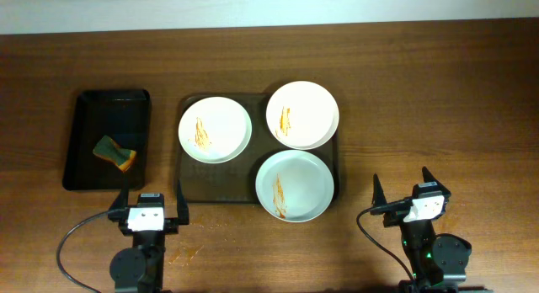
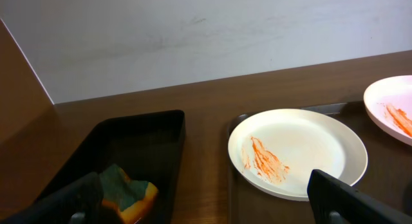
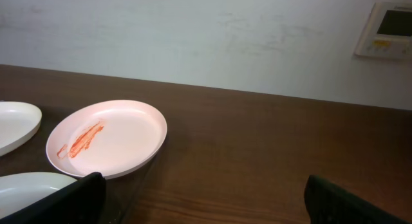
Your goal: Clean dirty plates on tray and stack at the side
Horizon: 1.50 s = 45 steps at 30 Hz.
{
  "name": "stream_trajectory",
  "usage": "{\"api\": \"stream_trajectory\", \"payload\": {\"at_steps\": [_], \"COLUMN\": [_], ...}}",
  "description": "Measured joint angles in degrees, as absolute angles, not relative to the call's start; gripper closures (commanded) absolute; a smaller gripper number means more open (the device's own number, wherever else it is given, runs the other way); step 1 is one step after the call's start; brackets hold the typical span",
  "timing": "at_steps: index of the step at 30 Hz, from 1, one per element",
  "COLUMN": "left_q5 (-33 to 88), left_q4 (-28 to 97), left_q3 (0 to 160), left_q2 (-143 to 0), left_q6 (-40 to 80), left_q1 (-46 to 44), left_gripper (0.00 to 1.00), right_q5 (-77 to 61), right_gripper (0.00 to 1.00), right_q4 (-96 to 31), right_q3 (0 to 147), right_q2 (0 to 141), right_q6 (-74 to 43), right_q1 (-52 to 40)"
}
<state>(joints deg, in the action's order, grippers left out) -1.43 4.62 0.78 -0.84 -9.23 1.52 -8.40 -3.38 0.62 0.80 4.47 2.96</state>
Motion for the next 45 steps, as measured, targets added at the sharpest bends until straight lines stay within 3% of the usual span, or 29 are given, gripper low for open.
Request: {"api": "stream_trajectory", "payload": {"at_steps": [45], "left_q5": [-1.43], "left_q4": [4.62], "left_q3": [0.78], "left_q2": [-0.84], "left_q6": [-9.23], "left_q1": [1.52], "left_gripper": [0.0], "right_q5": [-8.4], "right_gripper": [0.02], "right_q4": [-3.38], "right_q3": [0.62], "right_q2": [0.8], "right_q6": [4.49], "right_q1": [2.96]}}
